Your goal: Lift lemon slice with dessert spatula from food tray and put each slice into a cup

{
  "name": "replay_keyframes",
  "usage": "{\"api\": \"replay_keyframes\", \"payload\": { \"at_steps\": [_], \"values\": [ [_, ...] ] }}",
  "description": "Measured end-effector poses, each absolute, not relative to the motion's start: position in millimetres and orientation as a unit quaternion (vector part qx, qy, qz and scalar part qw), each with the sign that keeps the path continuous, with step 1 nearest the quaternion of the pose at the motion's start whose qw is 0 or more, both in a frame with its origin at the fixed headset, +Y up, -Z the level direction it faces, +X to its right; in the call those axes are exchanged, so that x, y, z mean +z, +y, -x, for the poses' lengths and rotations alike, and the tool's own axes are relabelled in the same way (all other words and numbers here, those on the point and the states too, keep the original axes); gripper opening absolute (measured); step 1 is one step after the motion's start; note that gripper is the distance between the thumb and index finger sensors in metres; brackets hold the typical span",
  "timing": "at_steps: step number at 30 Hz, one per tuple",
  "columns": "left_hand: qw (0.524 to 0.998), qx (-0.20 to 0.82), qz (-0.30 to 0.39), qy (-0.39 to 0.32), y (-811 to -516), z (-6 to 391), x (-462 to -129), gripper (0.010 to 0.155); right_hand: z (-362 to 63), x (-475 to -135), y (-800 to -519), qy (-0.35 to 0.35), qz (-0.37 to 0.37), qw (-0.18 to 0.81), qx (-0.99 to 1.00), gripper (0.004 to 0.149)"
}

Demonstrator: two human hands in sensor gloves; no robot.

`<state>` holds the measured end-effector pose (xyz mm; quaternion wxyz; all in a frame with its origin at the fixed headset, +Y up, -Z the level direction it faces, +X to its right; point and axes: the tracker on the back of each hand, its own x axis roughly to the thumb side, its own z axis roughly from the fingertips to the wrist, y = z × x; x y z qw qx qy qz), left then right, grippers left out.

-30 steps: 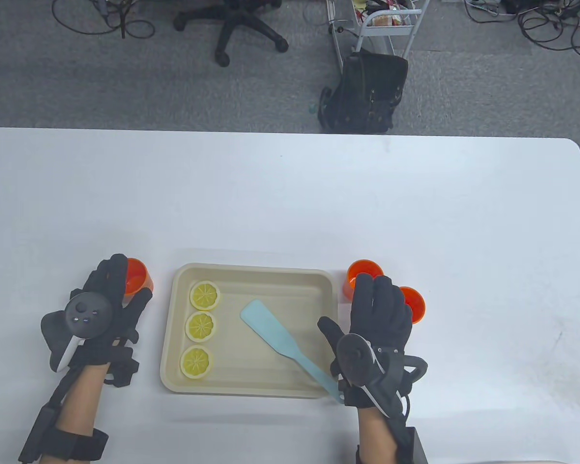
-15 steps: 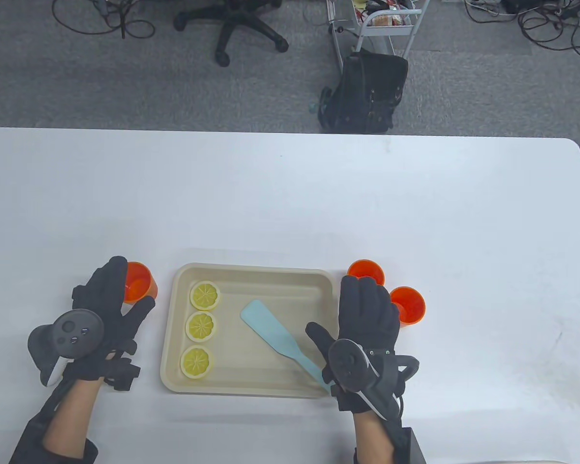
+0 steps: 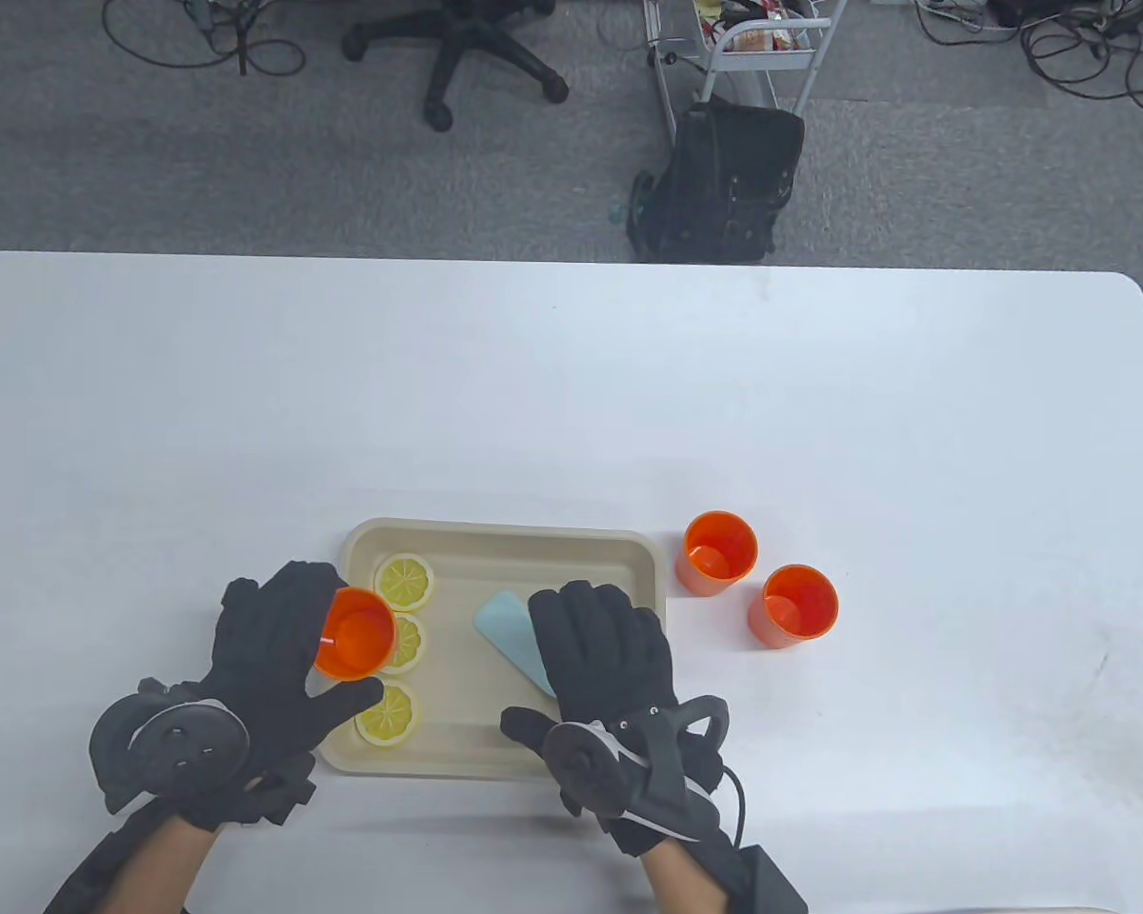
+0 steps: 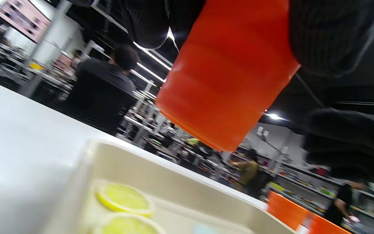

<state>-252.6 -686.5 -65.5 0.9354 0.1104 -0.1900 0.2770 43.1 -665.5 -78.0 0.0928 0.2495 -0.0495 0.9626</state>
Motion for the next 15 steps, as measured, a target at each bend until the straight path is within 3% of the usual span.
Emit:
{"api": "replay_keyframes", "payload": {
  "at_steps": [10, 15],
  "values": [
    [0.915, 0.269, -0.049, -0.297, -689, 213, -54, 0.115, -11, -59, -670, -0.027, -0.358, 0.102, 0.928, 0.109],
    [0.914, 0.249, -0.03, -0.318, -694, 204, -53, 0.117, -4, -54, -673, -0.029, -0.372, 0.074, 0.925, 0.113]
  ]
}}
